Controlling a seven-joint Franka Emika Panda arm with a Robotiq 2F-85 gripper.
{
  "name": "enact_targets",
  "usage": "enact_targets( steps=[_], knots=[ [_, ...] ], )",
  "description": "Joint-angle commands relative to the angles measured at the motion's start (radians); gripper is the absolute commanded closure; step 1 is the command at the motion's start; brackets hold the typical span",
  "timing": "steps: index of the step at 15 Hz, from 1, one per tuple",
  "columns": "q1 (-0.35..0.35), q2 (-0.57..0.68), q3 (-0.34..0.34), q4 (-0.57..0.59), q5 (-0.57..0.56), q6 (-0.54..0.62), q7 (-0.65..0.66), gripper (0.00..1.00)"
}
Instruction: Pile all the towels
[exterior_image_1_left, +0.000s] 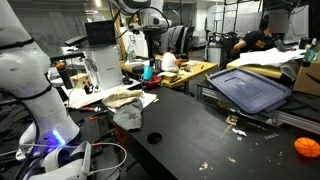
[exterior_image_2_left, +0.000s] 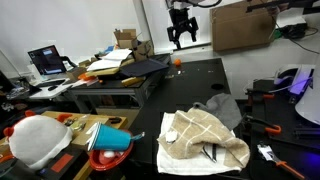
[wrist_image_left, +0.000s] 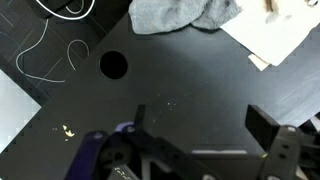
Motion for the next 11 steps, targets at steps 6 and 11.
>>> enact_targets(
  steps=[6, 11],
  knots=[
    [-0.028, 0.368, -0.103, 0.477, 0.09, -0.228, 0.046, 0.0],
    [-0.024, 0.401, -0.118, 0.477, 0.102, -0.211, 0.024, 0.0]
  ],
)
